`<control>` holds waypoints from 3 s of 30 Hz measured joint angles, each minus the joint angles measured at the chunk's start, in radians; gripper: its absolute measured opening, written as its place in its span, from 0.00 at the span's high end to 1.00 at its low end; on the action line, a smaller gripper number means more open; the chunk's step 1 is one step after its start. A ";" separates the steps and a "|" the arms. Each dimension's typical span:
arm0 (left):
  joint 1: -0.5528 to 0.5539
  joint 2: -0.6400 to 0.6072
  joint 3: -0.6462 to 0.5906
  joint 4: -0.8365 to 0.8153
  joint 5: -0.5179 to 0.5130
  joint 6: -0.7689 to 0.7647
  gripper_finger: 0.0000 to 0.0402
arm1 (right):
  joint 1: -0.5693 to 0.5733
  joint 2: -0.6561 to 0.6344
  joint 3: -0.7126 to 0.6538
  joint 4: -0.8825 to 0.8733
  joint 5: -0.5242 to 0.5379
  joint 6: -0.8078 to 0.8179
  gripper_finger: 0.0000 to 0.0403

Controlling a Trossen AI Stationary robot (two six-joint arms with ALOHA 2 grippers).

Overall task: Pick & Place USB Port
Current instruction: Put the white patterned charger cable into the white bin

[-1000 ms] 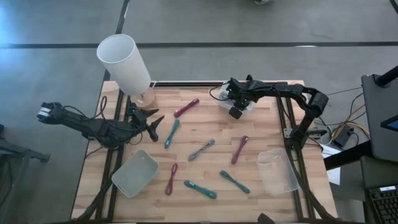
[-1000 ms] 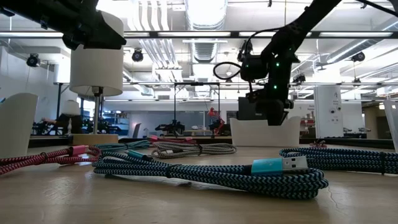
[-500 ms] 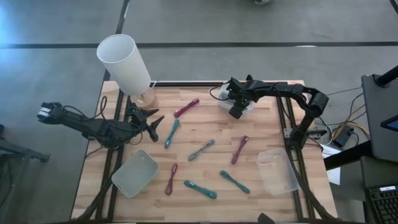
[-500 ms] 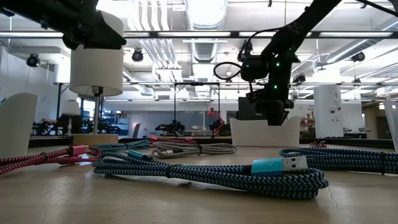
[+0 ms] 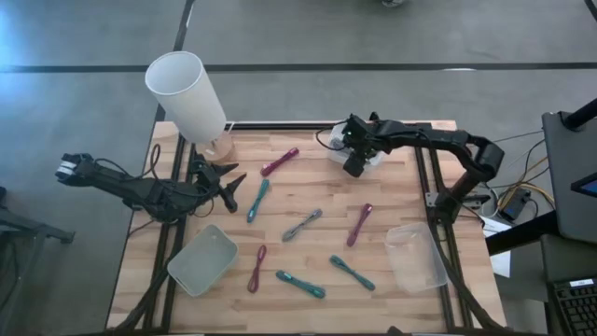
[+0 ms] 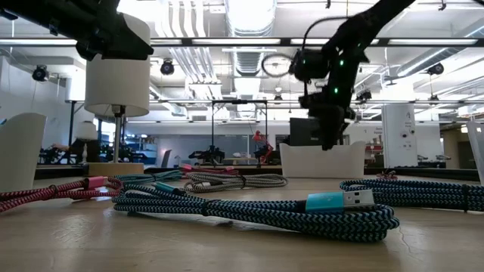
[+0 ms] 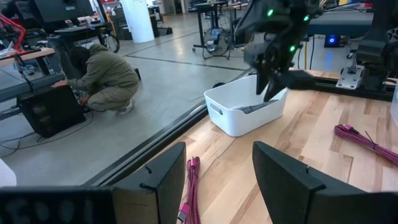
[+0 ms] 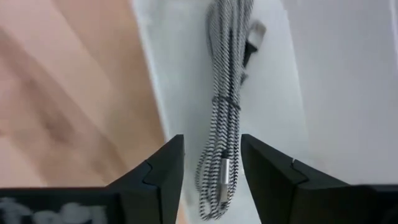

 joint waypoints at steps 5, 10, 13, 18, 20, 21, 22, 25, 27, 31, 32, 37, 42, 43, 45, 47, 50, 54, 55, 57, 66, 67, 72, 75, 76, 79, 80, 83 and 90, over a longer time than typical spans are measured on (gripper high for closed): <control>0.001 0.000 0.000 0.000 0.000 0.000 0.52 | 0.084 -0.071 0.000 0.027 -0.010 0.028 0.62; 0.001 0.000 0.000 0.001 0.000 0.000 0.52 | 0.195 -0.081 -0.003 0.134 -0.074 0.021 0.63; 0.001 0.000 0.000 0.001 0.000 -0.001 0.52 | 0.266 -0.055 -0.006 0.219 -0.128 -0.034 0.63; 0.001 0.000 0.000 0.001 0.000 -0.002 0.52 | 0.372 0.005 -0.002 0.302 -0.143 -0.137 0.62; 0.001 0.000 0.000 0.000 0.000 -0.002 0.52 | 0.406 0.031 0.003 0.317 -0.143 -0.164 0.61; 0.001 0.000 0.000 0.000 0.000 -0.002 0.52 | 0.421 0.044 0.003 0.322 -0.143 -0.171 0.61; 0.001 0.000 0.000 0.001 0.000 -0.002 0.52 | 0.435 0.055 0.003 0.328 -0.143 -0.176 0.61; 0.001 0.000 0.000 0.001 0.000 -0.003 0.52 | 0.469 0.091 0.004 0.331 -0.143 -0.174 0.61; 0.001 0.000 0.000 0.000 0.009 -0.003 0.52 | 0.485 0.116 0.003 0.340 -0.160 -0.156 0.61; 0.007 0.000 0.000 0.002 0.054 -0.004 0.52 | 0.507 0.162 0.003 0.407 -0.189 -0.139 0.61; 0.011 0.000 0.000 0.005 0.073 -0.005 0.52 | 0.511 0.173 0.004 0.430 -0.191 -0.139 0.61; 0.063 0.011 0.018 0.023 0.192 -0.036 0.52 | 0.512 0.229 0.008 0.487 -0.221 -0.139 0.61; 0.137 0.056 0.086 -0.020 0.316 -0.053 0.52 | 0.515 0.262 0.025 0.488 -0.232 -0.137 0.62; 0.150 0.072 0.101 -0.042 0.331 -0.054 0.52 | 0.517 0.263 0.026 0.489 -0.234 -0.134 0.62; 0.175 0.110 0.133 -0.088 0.344 -0.062 0.52 | 0.519 0.264 0.026 0.485 -0.244 -0.134 0.62; 0.194 0.153 0.162 -0.133 0.347 -0.069 0.52 | 0.519 0.264 0.025 0.487 -0.248 -0.129 0.63; 0.212 0.218 0.188 -0.161 0.347 -0.069 0.52 | 0.519 0.268 0.022 0.485 -0.247 -0.108 0.63; 0.225 0.293 0.202 -0.160 0.347 -0.083 0.52 | 0.519 0.294 0.017 0.486 -0.246 -0.108 0.63; 0.228 0.308 0.203 -0.161 0.348 -0.094 0.52 | 0.519 0.302 0.017 0.487 -0.246 -0.108 0.63; 0.231 0.337 0.203 -0.162 0.349 -0.115 0.52 | 0.519 0.322 0.020 0.486 -0.246 -0.108 0.63; 0.271 0.386 0.206 -0.174 0.410 -0.159 0.52 | 0.519 0.348 0.023 0.482 -0.243 -0.115 0.69; 0.275 0.387 0.206 -0.173 0.411 -0.159 0.52 | 0.518 0.344 0.023 0.480 -0.241 -0.120 0.71; 0.283 0.388 0.206 -0.173 0.412 -0.158 0.52 | 0.519 0.312 0.020 0.461 -0.241 -0.156 0.85; 0.282 0.388 0.206 -0.172 0.412 -0.159 0.52 | 0.519 0.273 0.017 0.397 -0.241 -0.169 0.93; 0.282 0.388 0.206 -0.172 0.412 -0.159 0.52 | 0.518 0.258 0.019 0.369 -0.241 -0.169 0.95; 0.282 0.388 0.206 -0.171 0.412 -0.159 0.52 | 0.510 0.209 0.031 0.246 -0.222 -0.164 0.96; 0.282 0.388 0.206 -0.170 0.412 -0.159 0.52 | 0.506 0.194 0.034 0.215 -0.199 -0.159 0.96; 0.282 0.389 0.206 -0.169 0.412 -0.159 0.52 | 0.494 0.146 0.034 0.130 -0.090 -0.134 0.96; 0.282 0.389 0.205 -0.169 0.412 -0.160 0.52 | 0.422 0.009 0.032 0.060 0.068 -0.105 0.96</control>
